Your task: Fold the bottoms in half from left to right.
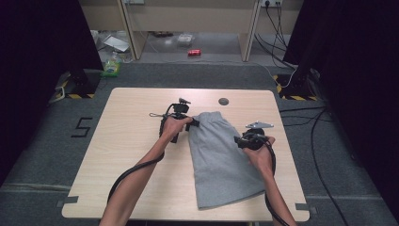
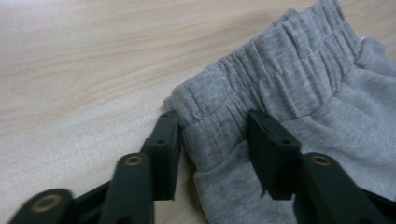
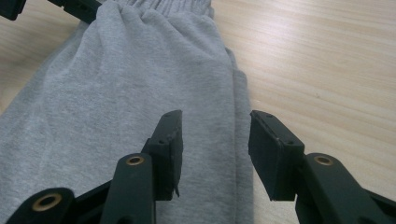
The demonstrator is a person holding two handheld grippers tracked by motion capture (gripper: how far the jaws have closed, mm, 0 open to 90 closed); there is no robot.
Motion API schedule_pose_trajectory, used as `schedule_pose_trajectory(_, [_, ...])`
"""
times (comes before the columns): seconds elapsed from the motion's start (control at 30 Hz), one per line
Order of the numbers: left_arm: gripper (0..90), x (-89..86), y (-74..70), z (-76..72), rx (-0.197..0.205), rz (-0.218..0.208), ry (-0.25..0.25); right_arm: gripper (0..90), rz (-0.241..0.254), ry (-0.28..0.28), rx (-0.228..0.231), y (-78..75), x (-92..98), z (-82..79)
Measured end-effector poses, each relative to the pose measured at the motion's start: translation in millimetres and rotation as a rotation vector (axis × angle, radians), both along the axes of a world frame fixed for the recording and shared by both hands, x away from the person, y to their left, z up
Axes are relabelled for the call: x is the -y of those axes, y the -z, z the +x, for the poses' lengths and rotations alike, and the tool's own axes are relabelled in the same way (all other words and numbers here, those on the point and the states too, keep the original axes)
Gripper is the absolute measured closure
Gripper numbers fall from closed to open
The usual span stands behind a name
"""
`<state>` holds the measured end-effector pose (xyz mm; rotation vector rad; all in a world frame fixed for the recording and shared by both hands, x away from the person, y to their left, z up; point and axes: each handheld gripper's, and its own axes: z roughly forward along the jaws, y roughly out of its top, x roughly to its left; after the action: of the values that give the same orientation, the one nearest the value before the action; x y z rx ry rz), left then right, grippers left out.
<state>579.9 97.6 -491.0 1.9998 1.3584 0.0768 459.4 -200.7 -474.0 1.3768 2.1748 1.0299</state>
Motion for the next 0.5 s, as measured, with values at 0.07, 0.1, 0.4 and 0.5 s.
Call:
schedule_pose_trajectory(0.07, [68.0, 1.8, -0.9, -0.2, 0.016, 0.009, 0.006, 55.2, 0.006, 0.003, 0.002, 0.5, 1.4, -0.1])
schedule_pose_trajectory(0.1, [70.0, 1.8, -0.9, -0.2, 0.016, 0.009, 0.006, 55.2, 0.006, 0.003, 0.002, 0.5, 1.4, -0.1])
schedule_pose_trajectory(0.4, [73.3, 3.5, -0.4, 5.6, 0.040, 0.032, 0.013, 55.2, 0.018, 0.009, 0.004, -1.4, 4.3, -1.5])
schedule_pose_trajectory(0.5, [73.3, 3.2, -0.4, 6.2, 0.039, 0.033, 0.017, 55.1, 0.021, 0.007, 0.005, -2.4, 3.9, -1.2])
